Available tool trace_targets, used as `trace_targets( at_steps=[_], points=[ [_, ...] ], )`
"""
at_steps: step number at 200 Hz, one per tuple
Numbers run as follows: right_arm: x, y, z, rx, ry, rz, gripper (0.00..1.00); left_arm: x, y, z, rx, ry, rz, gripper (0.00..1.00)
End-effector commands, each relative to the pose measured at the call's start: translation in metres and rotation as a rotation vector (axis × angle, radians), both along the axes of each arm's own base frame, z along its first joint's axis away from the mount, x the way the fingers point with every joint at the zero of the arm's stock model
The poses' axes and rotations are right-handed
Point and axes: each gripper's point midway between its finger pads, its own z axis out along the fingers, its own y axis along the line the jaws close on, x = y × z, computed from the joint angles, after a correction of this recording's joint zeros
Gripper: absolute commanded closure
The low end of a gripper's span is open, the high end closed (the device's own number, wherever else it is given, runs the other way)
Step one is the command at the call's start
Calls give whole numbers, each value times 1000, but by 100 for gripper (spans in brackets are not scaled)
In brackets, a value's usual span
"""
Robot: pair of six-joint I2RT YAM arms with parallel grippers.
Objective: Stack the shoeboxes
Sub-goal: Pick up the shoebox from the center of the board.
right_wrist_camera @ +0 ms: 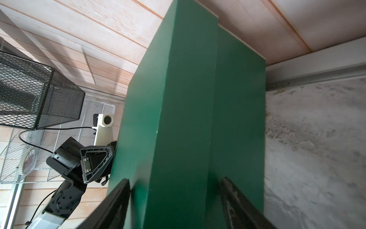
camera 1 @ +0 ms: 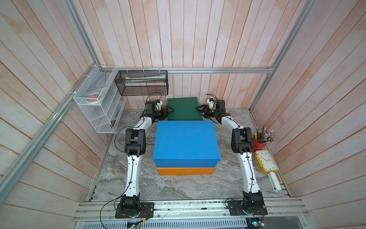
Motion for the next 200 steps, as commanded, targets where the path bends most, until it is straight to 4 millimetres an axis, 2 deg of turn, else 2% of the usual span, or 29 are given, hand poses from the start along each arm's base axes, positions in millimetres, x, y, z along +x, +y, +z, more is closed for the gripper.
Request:
trace_targets(
  at_steps=[1, 53, 85, 148, 200],
  points=[
    [-15, 22, 58, 54, -108, 72, 29, -3, -14, 55, 0, -122, -45, 4],
    [-17, 24, 95, 122, -154, 79, 34, -7, -12, 84, 24, -177, -36, 5],
    [-19, 27, 109, 156, -156, 92, 36, -9, -11, 100, 25, -201, -37, 5],
    [-30, 31, 117, 138, -181, 104, 37, -15, -21, 119, 36, -231, -65, 6],
    [-39, 29, 115, 124, -177, 106, 37, -26, -37, 123, 90, -246, -101, 6]
  ],
)
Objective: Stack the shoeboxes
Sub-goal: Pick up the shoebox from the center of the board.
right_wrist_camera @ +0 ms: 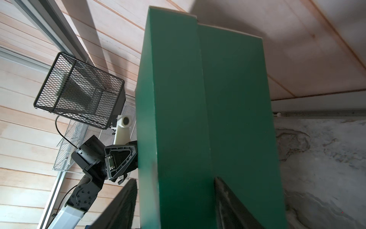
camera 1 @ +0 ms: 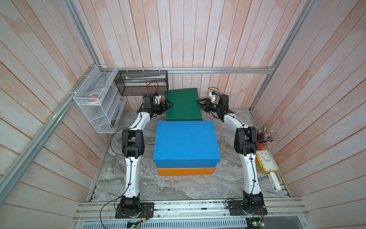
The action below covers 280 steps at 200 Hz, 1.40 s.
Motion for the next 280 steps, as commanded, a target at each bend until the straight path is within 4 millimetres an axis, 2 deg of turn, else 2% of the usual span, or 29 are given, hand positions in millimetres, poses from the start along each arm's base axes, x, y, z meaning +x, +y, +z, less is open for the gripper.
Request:
trace_targets(
  at_steps=[1, 56, 90, 150, 187, 240, 280],
  points=[
    [-24, 24, 31, 13, -82, 87, 37, -21, -40, 60, 10, -151, -116, 6],
    [-33, 21, 24, 14, -79, 93, 38, -32, -53, 59, 40, -162, -125, 6],
    [-37, 20, 20, 16, -73, 103, 38, -39, -54, 61, 31, -172, -115, 6],
    [-42, 21, 17, 20, -66, 121, 38, -49, -56, 48, 29, -140, -103, 6],
    [-47, 20, 18, 25, -67, 128, 38, -53, -54, 50, 33, -149, -90, 6],
    [-57, 17, 13, 23, -55, 129, 39, -63, -64, 43, 43, -134, -112, 6],
    [-60, 13, 21, 25, -74, 123, 39, -65, -72, 56, 59, -172, -122, 6]
  ],
)
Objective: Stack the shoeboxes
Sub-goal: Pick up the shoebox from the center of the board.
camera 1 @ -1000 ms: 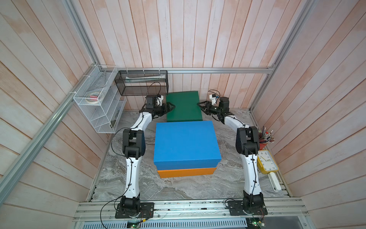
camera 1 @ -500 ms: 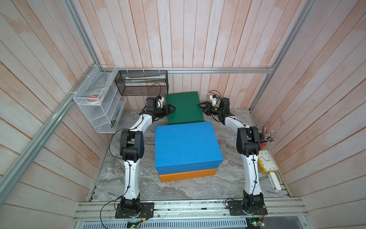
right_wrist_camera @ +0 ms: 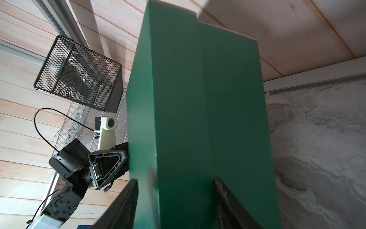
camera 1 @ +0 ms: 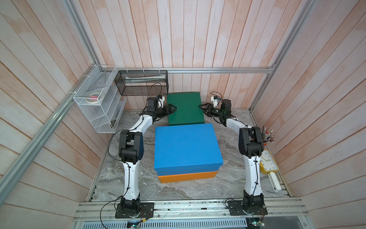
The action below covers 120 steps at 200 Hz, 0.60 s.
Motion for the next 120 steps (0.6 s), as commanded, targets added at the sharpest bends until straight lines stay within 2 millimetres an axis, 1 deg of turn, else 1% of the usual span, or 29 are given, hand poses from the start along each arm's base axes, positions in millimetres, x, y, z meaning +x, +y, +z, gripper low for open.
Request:
trace_targets(
  at_steps=[1, 45, 94, 120],
  points=[
    [-30, 27, 38, 34, -79, 130, 39, -24, -50, 50, -43, -124, -151, 6],
    [-35, 21, 49, 31, -102, 119, 40, -27, -59, 68, -23, -170, -170, 7],
    [-40, 18, 68, 44, -142, 112, 40, -32, -69, 95, -9, -244, -191, 7],
    [-45, 17, 67, 39, -140, 118, 40, -37, -76, 102, -7, -262, -211, 7]
  ],
)
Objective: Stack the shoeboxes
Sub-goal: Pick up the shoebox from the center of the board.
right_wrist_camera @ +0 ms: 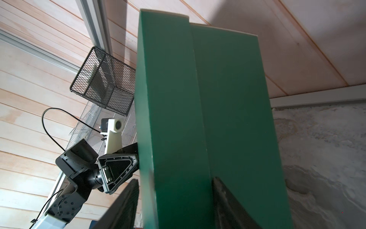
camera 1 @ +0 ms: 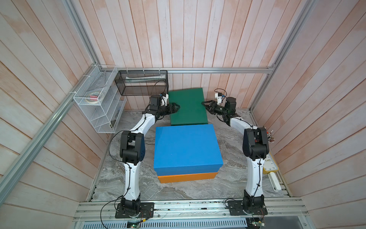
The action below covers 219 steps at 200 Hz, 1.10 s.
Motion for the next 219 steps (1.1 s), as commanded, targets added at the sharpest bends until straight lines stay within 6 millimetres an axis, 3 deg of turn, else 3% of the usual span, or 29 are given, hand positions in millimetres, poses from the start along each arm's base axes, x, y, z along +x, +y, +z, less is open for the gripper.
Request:
trace_targets(
  at_steps=[1, 67, 101, 219],
  points=[
    [-35, 34, 23, 20, -54, 143, 40, -32, -54, 79, -61, -184, -182, 7],
    [-41, 24, 13, 13, -33, 122, 40, -31, -68, 79, -65, -182, -214, 7],
    [-40, 18, 21, 15, -53, 105, 40, -30, -74, 89, -64, -206, -223, 7],
    [-33, 14, 118, 67, -186, 97, 41, -27, -79, 154, -123, -285, -216, 7]
  ],
)
